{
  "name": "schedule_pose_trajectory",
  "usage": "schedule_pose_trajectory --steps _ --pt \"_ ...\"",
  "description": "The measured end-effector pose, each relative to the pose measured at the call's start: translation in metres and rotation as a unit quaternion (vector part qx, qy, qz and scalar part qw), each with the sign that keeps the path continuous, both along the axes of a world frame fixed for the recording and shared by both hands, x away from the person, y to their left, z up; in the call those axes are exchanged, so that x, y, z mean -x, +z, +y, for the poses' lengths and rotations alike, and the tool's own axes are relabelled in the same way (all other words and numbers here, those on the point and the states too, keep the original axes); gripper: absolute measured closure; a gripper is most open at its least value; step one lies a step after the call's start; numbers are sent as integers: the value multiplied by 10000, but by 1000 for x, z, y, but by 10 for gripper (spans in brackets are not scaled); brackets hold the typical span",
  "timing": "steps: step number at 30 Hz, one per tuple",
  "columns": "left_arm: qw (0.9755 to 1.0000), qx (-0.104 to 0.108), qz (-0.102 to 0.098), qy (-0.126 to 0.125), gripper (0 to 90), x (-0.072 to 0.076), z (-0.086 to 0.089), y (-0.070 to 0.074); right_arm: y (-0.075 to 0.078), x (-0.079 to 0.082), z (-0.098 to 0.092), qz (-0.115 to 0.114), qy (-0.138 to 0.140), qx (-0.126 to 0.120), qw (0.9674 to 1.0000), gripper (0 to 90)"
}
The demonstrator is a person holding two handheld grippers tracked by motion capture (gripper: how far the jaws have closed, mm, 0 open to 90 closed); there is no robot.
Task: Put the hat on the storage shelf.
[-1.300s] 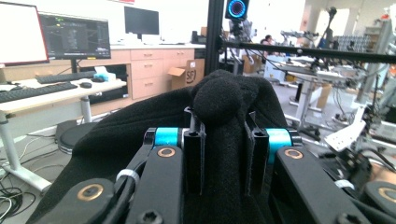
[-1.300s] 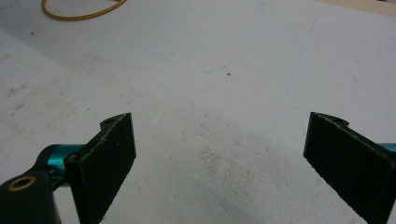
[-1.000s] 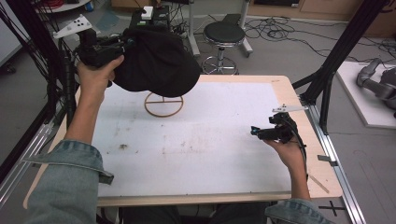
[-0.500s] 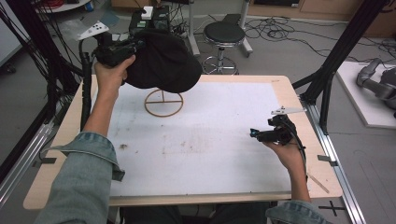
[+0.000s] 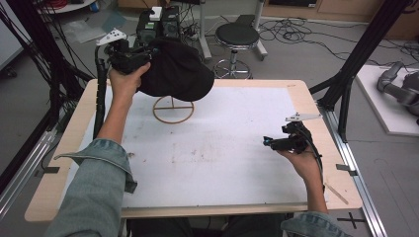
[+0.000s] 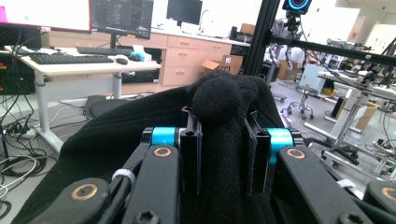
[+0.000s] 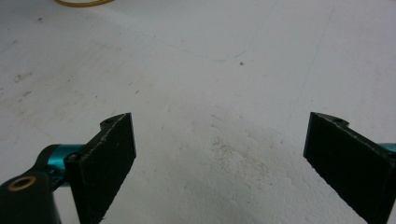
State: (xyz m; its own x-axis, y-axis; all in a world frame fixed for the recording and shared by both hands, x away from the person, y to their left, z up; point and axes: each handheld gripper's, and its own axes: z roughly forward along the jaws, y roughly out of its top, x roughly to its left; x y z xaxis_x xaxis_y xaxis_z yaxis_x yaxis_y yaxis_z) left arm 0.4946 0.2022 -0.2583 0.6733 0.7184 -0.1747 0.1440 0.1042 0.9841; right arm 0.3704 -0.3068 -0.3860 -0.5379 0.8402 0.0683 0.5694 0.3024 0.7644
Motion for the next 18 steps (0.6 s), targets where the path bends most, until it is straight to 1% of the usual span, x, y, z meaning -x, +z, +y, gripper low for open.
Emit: schedule_pose_trajectory --steps 3,5,7,9,14,18 --pt "9999 -110 31 9 712 -2 -2 -3 0 0 0 18 25 10 10000 88" --pt "9999 -97 56 4 682 -3 -3 -6 0 0 1 33 19 0 10000 89" --pt "9998 -164 75 17 659 -4 -4 -8 0 0 0 14 24 -9 10000 88" --pt "9998 -187 76 19 637 -5 -4 -11 0 0 0 -9 39 -2 10000 88" --pt "9999 -98 54 -22 604 -6 -1 -15 1 1 -1 -3 13 -27 10000 88" --pt "9999 -161 -9 -40 570 -5 -2 -17 1 1 -2 3 -6 -60 10000 88"
